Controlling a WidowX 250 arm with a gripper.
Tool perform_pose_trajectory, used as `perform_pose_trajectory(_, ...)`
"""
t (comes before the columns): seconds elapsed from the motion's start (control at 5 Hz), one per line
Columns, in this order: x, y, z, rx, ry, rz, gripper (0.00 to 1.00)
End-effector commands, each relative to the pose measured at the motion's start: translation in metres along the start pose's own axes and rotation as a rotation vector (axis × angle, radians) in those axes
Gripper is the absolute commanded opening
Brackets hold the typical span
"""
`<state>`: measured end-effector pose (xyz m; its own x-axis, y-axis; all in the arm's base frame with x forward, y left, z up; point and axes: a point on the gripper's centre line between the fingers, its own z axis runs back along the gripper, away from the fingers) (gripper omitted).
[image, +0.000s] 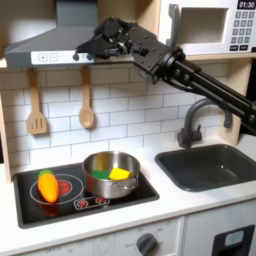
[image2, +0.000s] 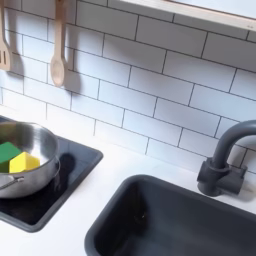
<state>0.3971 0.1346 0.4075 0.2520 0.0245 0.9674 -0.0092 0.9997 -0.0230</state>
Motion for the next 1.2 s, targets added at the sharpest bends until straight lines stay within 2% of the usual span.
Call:
perform_pose_trajectory(0.0, -0.0050, 0.0056, -0.0066, 0.017, 0.025, -0.008, 0.00)
perform_pose_trajectory(0.4, -0.0061, 0.0049, -0.0038, 0.016, 0.027, -0.011, 0.00)
perform_pose_trajectory(0.8, -0.0065, 0.0079, -0.0081, 0.016, 0.027, -0.010, 0.00)
perform_pose_trajectory(1.0, -0.0067, 0.0036, -0.0014, 0.008, 0.022, -0.010, 0.00)
